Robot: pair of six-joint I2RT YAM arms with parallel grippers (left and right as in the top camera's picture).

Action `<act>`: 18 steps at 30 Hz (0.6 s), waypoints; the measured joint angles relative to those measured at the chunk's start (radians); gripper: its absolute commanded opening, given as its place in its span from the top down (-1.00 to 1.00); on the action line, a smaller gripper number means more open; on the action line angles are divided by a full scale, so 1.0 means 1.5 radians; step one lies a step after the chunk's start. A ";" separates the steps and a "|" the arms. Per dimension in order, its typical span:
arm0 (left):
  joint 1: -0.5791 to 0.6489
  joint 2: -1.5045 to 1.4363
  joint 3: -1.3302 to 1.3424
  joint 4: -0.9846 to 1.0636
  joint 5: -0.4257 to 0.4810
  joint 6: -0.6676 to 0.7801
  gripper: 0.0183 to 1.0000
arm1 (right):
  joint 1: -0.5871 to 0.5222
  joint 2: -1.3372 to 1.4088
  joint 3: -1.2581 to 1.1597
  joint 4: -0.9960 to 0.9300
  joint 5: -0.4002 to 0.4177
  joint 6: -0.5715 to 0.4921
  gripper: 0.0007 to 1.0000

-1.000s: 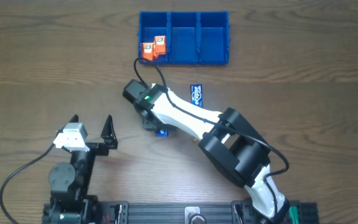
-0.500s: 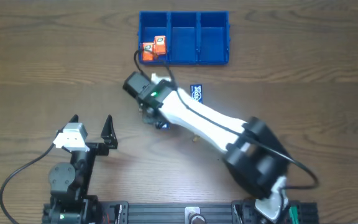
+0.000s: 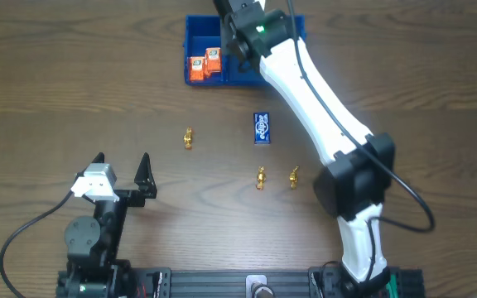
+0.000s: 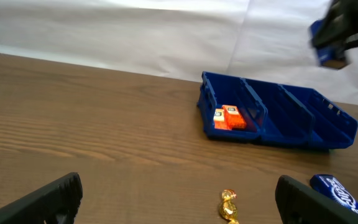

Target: Sort Candies Into Trays

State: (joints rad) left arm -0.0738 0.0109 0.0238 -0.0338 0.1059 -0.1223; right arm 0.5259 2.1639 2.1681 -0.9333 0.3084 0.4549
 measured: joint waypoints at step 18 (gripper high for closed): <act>0.000 0.000 0.000 0.000 0.000 0.000 -0.99 | -0.045 0.136 0.025 0.061 -0.058 -0.031 0.38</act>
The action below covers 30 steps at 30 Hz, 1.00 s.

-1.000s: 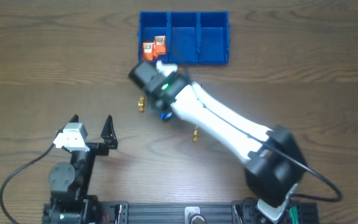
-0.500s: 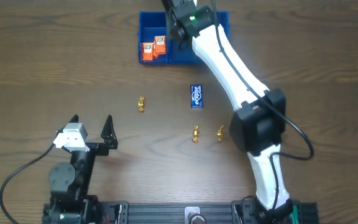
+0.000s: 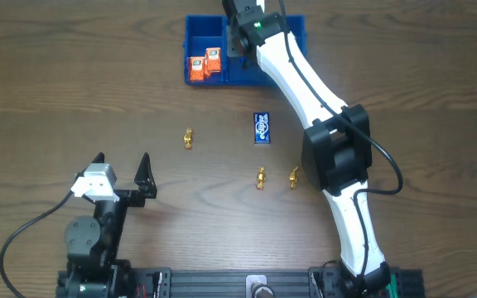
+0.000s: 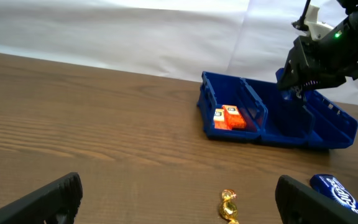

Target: Sort Candies Into Trays

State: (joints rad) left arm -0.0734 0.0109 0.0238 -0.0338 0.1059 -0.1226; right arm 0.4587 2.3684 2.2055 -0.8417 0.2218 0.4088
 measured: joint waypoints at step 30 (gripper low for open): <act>0.000 0.000 0.000 0.000 0.000 0.000 -1.00 | 0.048 -0.299 -0.447 -0.037 -0.033 0.069 -0.84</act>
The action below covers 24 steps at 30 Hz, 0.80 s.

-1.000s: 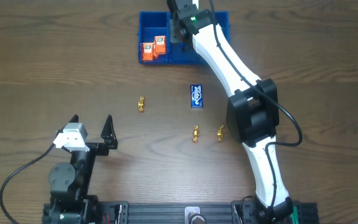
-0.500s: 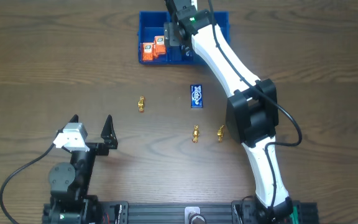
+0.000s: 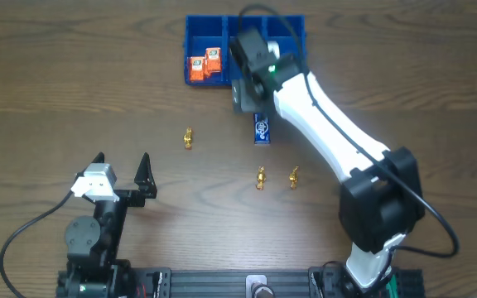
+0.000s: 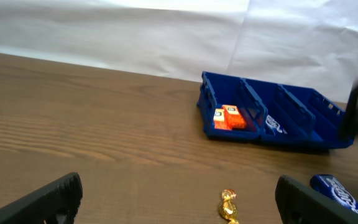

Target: Sort Candies Into Trays

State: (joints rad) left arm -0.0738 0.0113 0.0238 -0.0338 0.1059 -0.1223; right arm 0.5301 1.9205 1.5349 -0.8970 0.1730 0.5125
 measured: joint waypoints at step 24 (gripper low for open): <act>0.000 0.000 0.000 0.000 0.000 0.000 -1.00 | -0.008 0.070 -0.128 0.114 -0.068 0.042 0.46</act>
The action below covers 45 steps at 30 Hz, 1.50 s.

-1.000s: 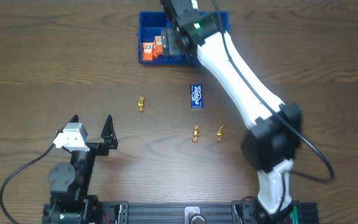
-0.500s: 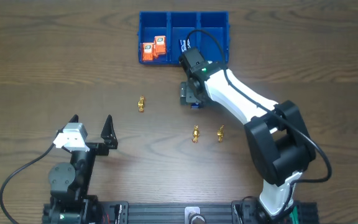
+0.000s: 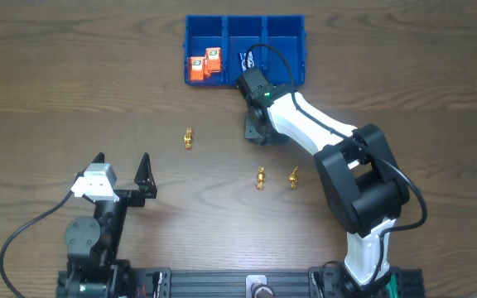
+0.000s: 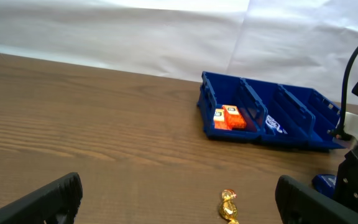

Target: Sort Candies Into Trays

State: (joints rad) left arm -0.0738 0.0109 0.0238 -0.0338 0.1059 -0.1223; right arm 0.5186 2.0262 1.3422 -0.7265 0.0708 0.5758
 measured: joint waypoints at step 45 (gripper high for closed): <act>0.000 0.000 0.000 0.000 0.000 0.000 -1.00 | -0.045 0.294 0.731 -0.218 0.070 -0.068 -0.39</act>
State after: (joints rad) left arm -0.0734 0.0109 0.0238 -0.0338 0.1059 -0.1223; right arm 0.4511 2.4672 2.4393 -1.0531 0.1764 0.4732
